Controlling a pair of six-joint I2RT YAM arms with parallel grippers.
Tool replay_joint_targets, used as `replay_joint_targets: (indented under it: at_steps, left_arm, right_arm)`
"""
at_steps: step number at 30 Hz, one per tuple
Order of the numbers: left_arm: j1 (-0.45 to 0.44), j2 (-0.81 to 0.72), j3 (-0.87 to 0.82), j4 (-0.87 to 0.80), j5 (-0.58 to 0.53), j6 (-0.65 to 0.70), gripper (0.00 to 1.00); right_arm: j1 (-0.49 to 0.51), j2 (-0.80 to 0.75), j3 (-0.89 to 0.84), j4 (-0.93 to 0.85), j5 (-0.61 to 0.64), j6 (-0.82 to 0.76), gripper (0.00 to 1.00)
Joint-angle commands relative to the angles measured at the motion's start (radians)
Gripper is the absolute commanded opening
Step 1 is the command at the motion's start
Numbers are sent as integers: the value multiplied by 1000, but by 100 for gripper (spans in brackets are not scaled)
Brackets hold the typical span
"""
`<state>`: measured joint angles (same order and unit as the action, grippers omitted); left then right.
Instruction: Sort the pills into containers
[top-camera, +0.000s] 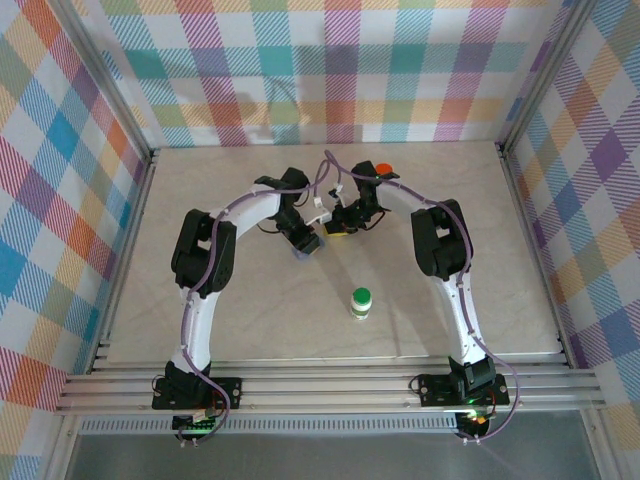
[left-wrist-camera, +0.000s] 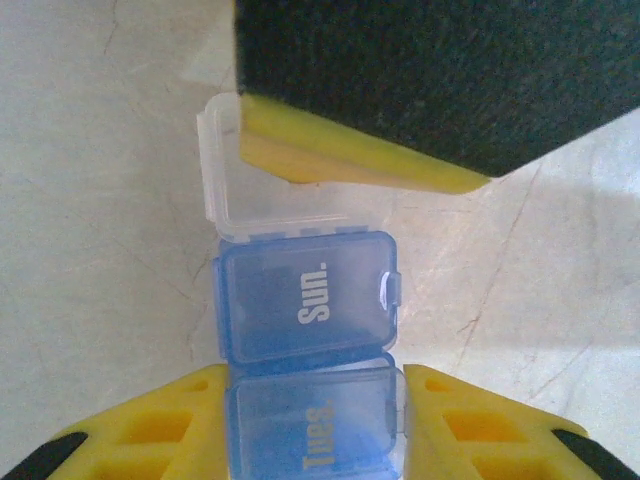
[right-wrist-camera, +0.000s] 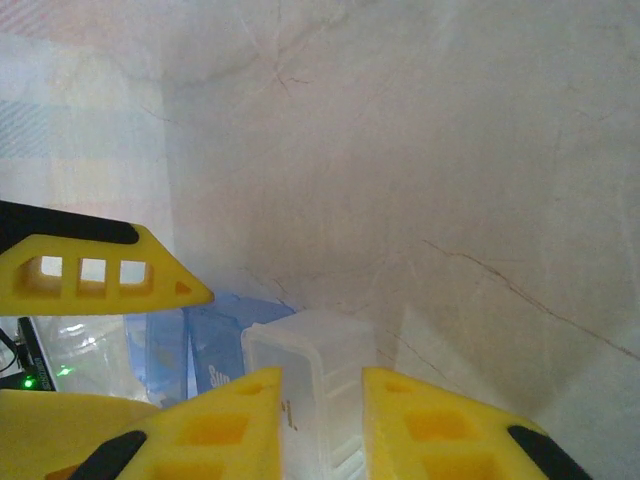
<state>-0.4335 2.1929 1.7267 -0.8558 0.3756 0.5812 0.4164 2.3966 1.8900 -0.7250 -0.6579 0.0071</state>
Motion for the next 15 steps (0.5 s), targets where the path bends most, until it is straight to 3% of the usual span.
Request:
replay_joint_targets:
  at_steps: [1,7,15]
  left_arm:
    - [39,13,34,-52,136,-42,36]
    - [97,12,36,-23,169,-114,45]
    - [139,11,36,26,149,-160,50]
  right_arm:
    - [11,50,-9,-87,111,-35,23]
    - [29,66,20,-132,168,-62,23]
    - [35,81,46,-168,190,-86,23]
